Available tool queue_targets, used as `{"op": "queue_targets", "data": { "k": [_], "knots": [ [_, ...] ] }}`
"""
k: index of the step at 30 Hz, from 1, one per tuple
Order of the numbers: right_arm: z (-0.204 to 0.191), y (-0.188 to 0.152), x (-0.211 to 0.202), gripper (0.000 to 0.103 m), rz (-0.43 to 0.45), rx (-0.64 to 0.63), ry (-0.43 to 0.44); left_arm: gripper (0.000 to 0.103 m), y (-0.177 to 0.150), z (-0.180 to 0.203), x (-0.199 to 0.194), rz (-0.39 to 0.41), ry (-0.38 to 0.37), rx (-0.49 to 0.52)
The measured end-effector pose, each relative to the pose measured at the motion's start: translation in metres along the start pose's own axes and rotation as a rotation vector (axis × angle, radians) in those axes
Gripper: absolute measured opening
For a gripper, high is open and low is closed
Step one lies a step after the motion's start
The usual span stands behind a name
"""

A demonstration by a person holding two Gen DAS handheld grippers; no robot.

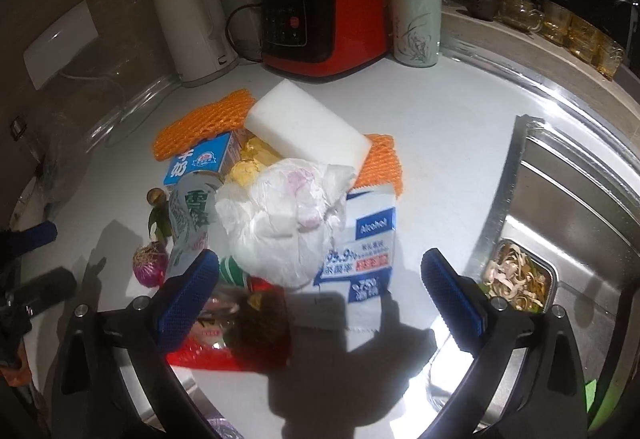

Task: Collect trash
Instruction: 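Grasp the green beer can with the left gripper while the right gripper grasps the white tissue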

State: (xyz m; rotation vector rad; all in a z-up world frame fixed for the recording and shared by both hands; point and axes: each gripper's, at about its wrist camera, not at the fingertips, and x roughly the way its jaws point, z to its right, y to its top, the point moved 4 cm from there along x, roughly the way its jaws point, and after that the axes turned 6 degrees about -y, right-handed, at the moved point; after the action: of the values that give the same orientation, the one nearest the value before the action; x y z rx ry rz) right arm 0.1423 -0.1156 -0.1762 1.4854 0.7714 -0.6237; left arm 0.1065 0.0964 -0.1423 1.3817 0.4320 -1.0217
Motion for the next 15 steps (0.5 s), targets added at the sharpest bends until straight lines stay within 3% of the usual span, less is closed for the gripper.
{"op": "queue_targets", "data": {
  "k": [3,6,10,15],
  "knots": [
    [-0.006,0.010,0.019,0.092,-0.030,-0.008,0.017,0.095,-0.002,0.002,0.006,-0.010,-0.018,0.023],
    [-0.009,0.014,0.034,0.075,-0.074,-0.002,0.062,0.095,-0.001,0.007,0.010,-0.016,-0.050,0.025],
    [-0.012,0.013,0.041,0.028,-0.110,0.011,0.125,0.095,0.003,0.019,0.015,-0.019,-0.084,0.033],
    [-0.004,0.019,0.017,0.021,-0.034,0.020,0.122,0.095,0.012,0.032,0.033,-0.068,-0.070,-0.019]
  ]
}}
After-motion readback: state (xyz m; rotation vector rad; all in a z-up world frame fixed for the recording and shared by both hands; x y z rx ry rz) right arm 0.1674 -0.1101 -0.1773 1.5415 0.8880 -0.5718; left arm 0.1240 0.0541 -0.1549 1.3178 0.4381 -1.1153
